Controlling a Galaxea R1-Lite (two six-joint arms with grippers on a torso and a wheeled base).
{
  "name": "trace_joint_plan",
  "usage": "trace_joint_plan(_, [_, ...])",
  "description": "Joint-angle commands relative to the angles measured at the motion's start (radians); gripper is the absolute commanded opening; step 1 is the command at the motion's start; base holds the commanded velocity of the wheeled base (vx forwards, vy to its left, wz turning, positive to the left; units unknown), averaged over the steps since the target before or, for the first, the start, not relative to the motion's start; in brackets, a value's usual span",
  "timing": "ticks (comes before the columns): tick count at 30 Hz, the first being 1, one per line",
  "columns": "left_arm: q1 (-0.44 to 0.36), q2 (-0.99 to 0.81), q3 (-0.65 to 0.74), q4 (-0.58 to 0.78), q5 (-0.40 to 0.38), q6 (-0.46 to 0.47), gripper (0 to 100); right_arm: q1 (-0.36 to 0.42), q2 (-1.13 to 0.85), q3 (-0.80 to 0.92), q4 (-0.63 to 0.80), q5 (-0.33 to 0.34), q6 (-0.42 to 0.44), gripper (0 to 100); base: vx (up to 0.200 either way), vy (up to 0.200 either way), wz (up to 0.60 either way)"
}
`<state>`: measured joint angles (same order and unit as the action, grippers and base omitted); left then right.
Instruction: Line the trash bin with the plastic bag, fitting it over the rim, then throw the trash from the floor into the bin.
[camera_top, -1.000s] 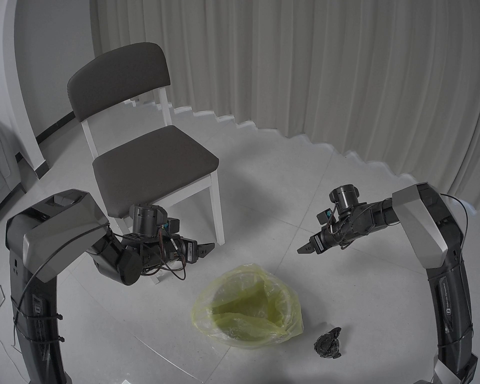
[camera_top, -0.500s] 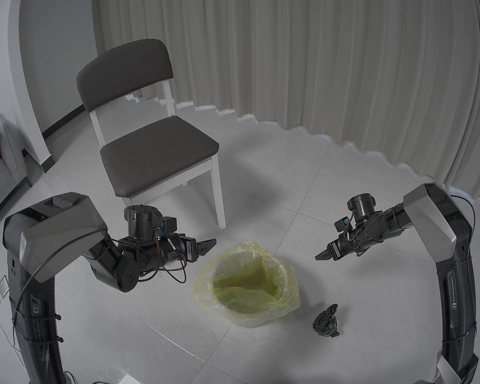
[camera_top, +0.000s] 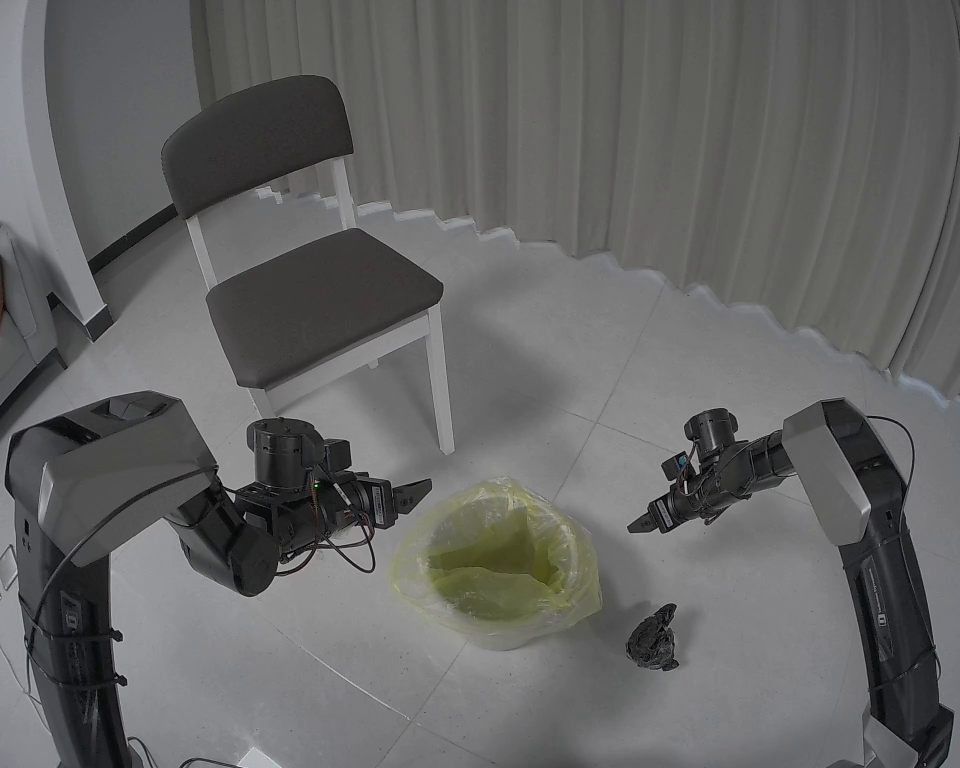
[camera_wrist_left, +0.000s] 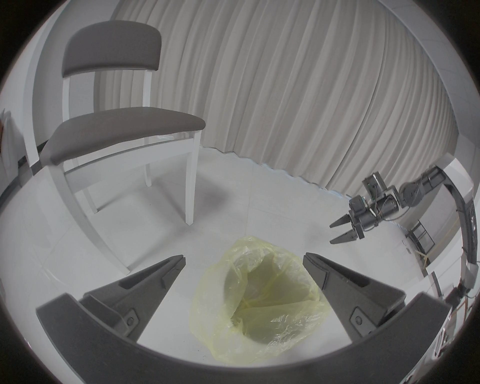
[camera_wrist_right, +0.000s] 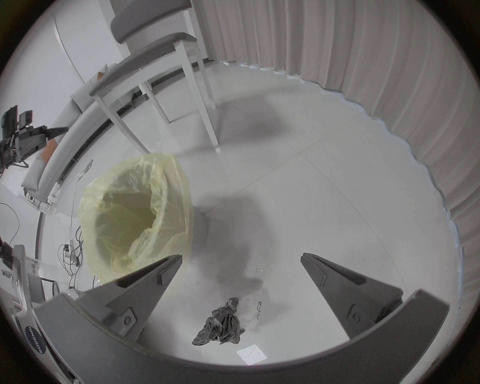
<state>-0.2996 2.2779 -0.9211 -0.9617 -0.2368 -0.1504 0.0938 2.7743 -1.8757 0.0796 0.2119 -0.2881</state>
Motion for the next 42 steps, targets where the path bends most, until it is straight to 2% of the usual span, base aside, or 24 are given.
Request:
trace_joint_plan(1, [-0.006, 0.003, 0.016, -0.005, 0.007, 0.0, 100, -0.02, 0.119, -0.124, 0.086, -0.019, -0.005, 100, 0.0, 0.0, 0.0])
trace_joint_plan(8, [-0.013, 0.015, 0.041, -0.008, 0.007, 0.003, 100, -0.017, 0.255, -0.124, 0.267, -0.022, -0.005, 100, 0.0, 0.0, 0.0])
trace_joint_plan(15, [-0.019, 0.032, 0.041, -0.008, 0.007, 0.005, 100, -0.013, 0.278, -0.124, 0.384, -0.016, 0.0, 100, 0.0, 0.0, 0.0])
trace_joint_plan(19, [-0.023, 0.046, 0.037, -0.012, 0.011, 0.005, 100, -0.013, 0.28, -0.124, 0.396, -0.014, -0.003, 100, 0.0, 0.0, 0.0])
trace_joint_plan(28, [-0.03, 0.048, 0.031, -0.015, 0.028, 0.005, 100, 0.009, 0.289, -0.124, 0.404, -0.011, -0.002, 100, 0.0, 0.0, 0.6])
trace_joint_plan(29, [-0.03, 0.046, 0.03, -0.015, 0.028, 0.005, 100, 0.009, 0.292, -0.124, 0.407, -0.011, -0.002, 0, 0.0, 0.0, 0.6])
trace_joint_plan(42, [-0.032, 0.049, 0.028, -0.017, 0.028, 0.005, 100, 0.003, 0.28, -0.124, 0.422, -0.016, 0.003, 0, 0.0, 0.0, 0.6])
